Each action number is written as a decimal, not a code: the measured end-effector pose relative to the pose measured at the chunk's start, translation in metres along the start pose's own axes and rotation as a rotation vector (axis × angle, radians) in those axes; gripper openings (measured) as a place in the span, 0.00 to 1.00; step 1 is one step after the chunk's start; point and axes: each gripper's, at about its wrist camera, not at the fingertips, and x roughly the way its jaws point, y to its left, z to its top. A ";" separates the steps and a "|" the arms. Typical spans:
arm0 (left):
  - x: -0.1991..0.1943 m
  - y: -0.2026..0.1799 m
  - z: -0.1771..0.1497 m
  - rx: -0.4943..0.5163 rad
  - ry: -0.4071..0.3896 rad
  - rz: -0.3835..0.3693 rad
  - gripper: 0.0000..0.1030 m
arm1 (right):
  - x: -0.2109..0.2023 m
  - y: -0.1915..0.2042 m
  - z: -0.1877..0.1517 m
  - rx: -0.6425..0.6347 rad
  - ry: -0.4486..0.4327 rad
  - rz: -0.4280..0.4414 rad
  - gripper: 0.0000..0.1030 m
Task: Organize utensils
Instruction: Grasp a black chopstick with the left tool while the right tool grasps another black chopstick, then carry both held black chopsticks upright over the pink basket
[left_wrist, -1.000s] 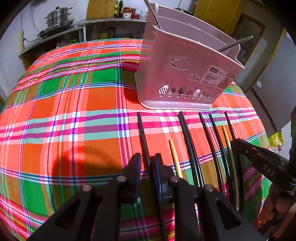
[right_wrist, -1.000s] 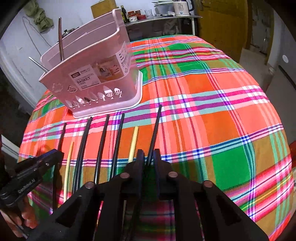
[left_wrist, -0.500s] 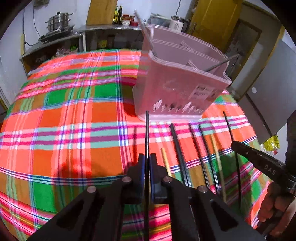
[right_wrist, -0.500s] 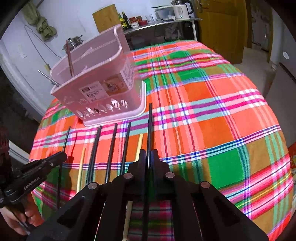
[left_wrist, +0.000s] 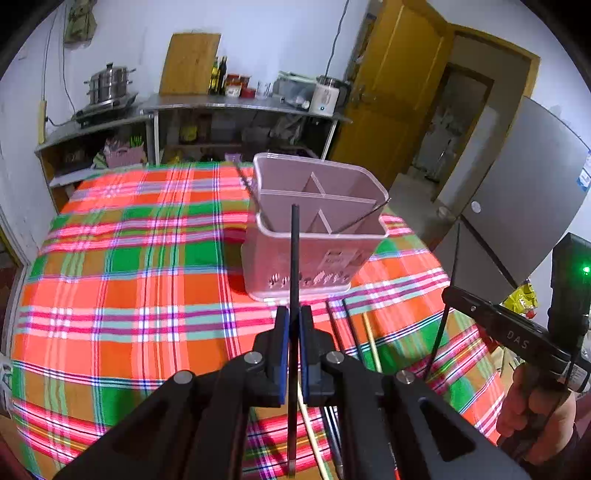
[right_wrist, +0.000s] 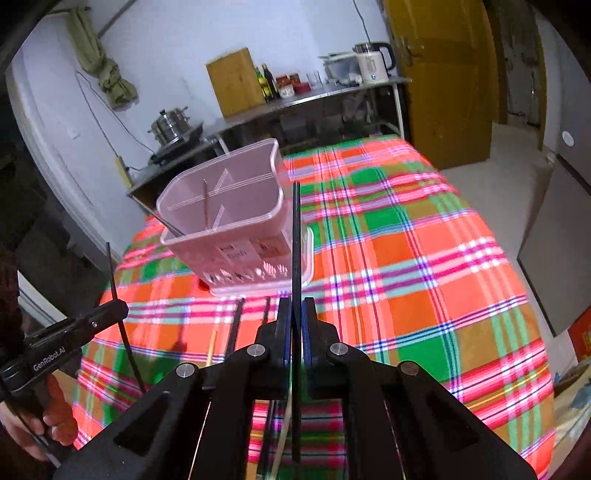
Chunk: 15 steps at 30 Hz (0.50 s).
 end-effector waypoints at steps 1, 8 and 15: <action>-0.005 -0.001 0.002 0.003 -0.009 -0.005 0.05 | -0.005 0.001 0.002 -0.002 -0.012 0.003 0.05; -0.027 -0.006 0.013 0.012 -0.047 -0.020 0.05 | -0.032 0.010 0.007 -0.022 -0.064 0.021 0.05; -0.038 -0.009 0.023 0.020 -0.065 -0.031 0.05 | -0.050 0.019 0.016 -0.042 -0.105 0.037 0.05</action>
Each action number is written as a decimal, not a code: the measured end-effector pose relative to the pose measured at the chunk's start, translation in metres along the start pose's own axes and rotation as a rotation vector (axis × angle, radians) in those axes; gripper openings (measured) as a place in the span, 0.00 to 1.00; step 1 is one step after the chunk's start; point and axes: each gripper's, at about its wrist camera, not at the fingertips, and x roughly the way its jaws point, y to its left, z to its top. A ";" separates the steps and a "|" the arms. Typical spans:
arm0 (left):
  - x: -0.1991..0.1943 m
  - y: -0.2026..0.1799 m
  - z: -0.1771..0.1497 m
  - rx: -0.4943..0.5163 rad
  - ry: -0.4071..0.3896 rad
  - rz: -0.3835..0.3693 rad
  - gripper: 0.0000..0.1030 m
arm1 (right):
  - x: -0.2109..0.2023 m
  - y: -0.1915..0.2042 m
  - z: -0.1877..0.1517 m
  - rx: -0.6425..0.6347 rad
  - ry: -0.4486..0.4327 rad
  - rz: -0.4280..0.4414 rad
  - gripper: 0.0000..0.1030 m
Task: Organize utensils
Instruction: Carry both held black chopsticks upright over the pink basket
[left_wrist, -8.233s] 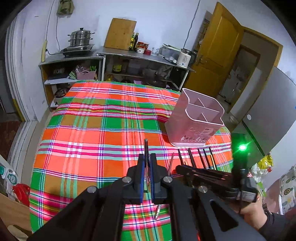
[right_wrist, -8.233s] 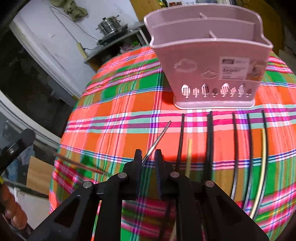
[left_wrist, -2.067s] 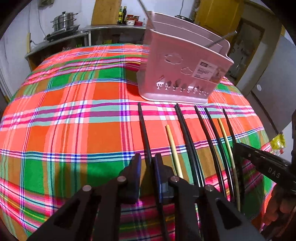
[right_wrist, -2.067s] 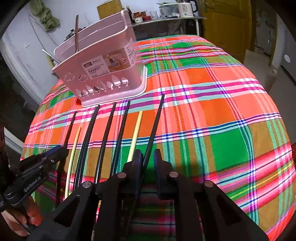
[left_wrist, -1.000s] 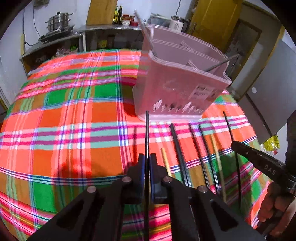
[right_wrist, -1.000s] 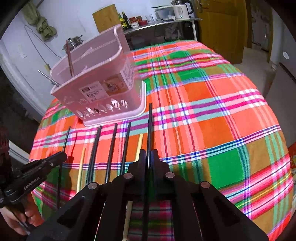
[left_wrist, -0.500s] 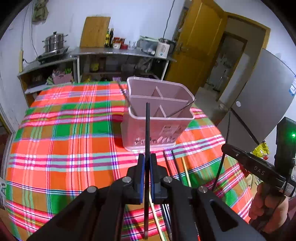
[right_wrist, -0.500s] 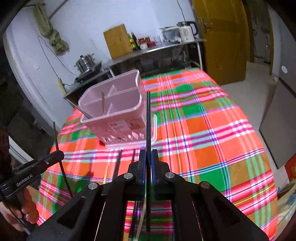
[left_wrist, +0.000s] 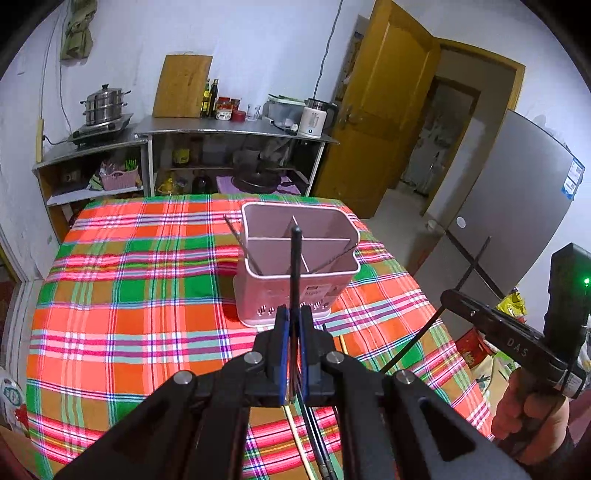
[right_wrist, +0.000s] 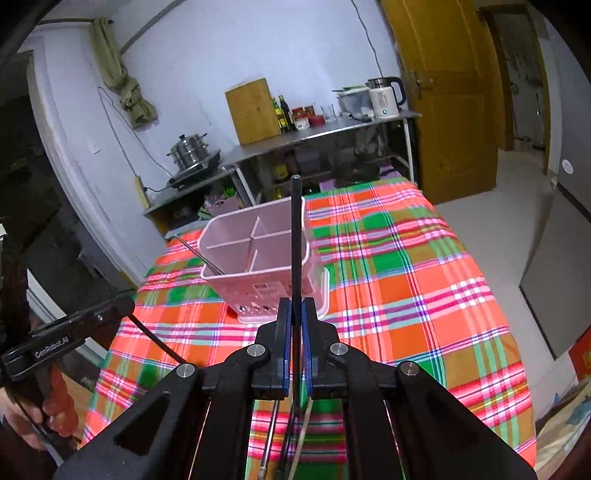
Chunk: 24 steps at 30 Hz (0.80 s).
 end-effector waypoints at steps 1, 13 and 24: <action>-0.001 -0.001 0.002 0.001 -0.001 -0.002 0.05 | -0.002 0.002 0.003 -0.005 -0.007 0.004 0.05; 0.010 0.003 0.030 -0.001 0.007 -0.001 0.05 | 0.010 0.030 0.028 -0.053 -0.047 0.058 0.05; -0.007 0.002 0.081 0.014 -0.079 -0.003 0.05 | 0.018 0.053 0.067 -0.074 -0.122 0.100 0.05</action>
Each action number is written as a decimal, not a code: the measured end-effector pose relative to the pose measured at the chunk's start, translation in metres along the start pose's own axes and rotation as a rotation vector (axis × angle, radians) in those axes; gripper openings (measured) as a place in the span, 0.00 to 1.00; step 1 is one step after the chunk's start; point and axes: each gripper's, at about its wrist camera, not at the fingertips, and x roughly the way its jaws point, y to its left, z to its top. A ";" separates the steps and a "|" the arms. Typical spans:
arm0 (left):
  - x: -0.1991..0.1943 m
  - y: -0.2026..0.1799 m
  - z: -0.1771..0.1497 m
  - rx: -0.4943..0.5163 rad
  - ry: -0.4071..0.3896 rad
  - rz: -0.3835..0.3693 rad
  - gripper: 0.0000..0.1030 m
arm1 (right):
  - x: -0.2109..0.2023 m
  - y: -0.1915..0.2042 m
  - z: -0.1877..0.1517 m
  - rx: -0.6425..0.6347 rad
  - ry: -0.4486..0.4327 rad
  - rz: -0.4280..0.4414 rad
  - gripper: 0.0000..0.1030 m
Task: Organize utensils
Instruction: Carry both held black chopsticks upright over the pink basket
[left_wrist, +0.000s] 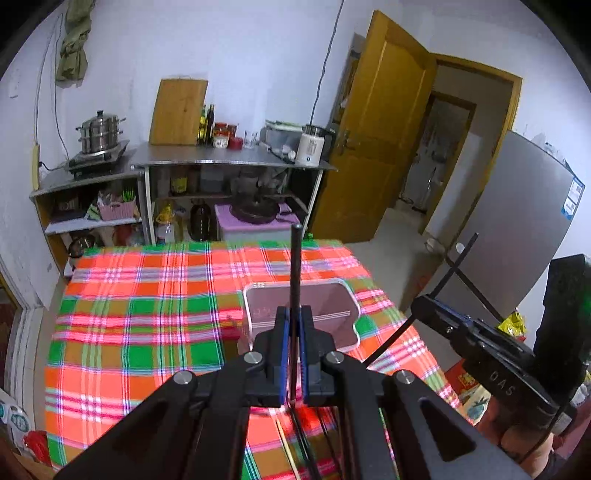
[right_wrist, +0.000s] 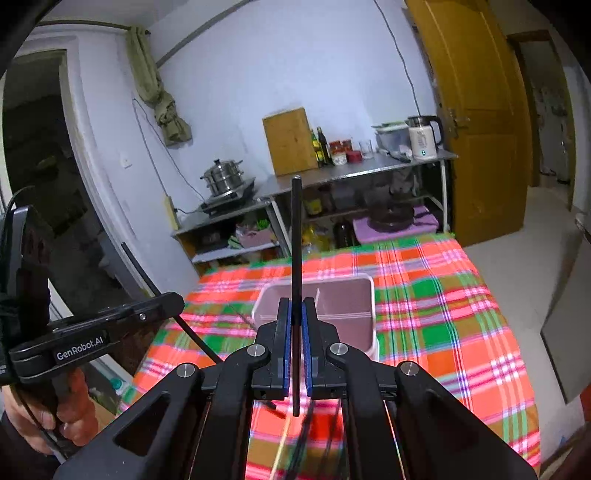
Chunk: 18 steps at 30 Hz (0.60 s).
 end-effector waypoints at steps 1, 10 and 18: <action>-0.001 0.001 0.006 -0.003 -0.011 0.000 0.05 | 0.001 0.001 0.006 0.003 -0.012 0.003 0.05; 0.002 0.004 0.041 -0.008 -0.087 0.000 0.05 | 0.010 0.006 0.037 0.011 -0.091 0.011 0.05; 0.035 0.018 0.029 -0.028 -0.065 0.004 0.05 | 0.037 0.000 0.031 0.026 -0.081 -0.017 0.05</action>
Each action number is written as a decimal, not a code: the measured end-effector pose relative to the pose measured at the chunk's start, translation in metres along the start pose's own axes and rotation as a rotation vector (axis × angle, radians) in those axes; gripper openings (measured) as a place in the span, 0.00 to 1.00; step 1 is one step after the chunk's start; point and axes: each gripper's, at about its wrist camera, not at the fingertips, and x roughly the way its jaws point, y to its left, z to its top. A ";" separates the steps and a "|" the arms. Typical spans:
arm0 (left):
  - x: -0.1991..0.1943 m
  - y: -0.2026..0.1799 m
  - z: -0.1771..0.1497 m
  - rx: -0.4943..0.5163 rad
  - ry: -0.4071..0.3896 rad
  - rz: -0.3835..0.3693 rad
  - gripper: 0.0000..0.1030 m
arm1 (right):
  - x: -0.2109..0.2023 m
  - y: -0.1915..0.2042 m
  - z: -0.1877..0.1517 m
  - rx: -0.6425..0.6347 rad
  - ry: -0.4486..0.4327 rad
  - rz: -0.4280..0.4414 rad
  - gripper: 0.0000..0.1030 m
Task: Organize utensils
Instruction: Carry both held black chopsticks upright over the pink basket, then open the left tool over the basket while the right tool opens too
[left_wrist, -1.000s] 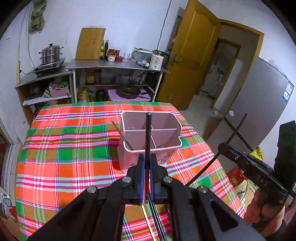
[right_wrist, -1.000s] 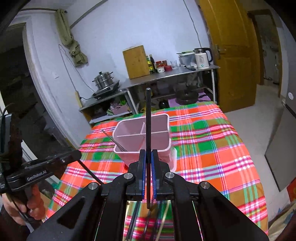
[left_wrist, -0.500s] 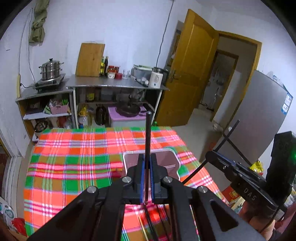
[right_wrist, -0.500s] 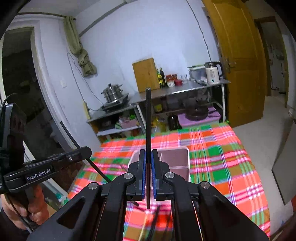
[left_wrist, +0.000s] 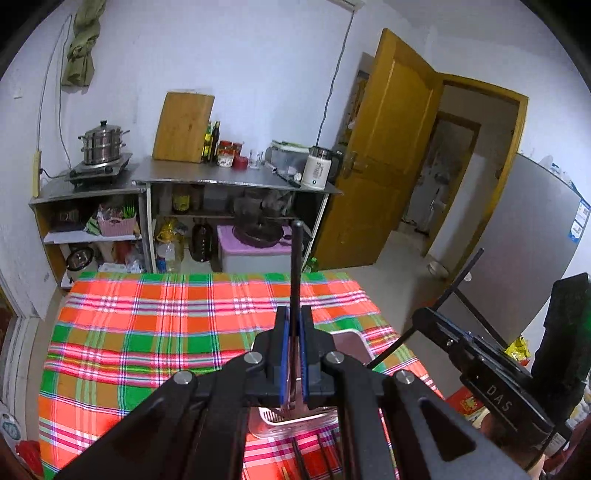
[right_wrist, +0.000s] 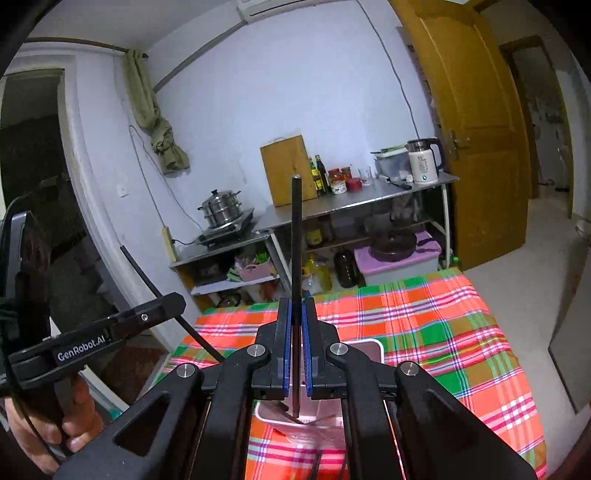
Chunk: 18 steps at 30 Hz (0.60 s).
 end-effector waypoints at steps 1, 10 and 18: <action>0.004 0.002 -0.004 0.000 0.007 0.003 0.05 | 0.003 -0.001 -0.002 0.002 0.006 -0.001 0.05; 0.028 0.017 -0.031 -0.019 0.066 0.015 0.06 | 0.031 -0.011 -0.028 0.013 0.090 -0.012 0.05; 0.016 0.023 -0.041 -0.030 0.057 0.025 0.21 | 0.032 -0.019 -0.040 0.051 0.130 -0.003 0.11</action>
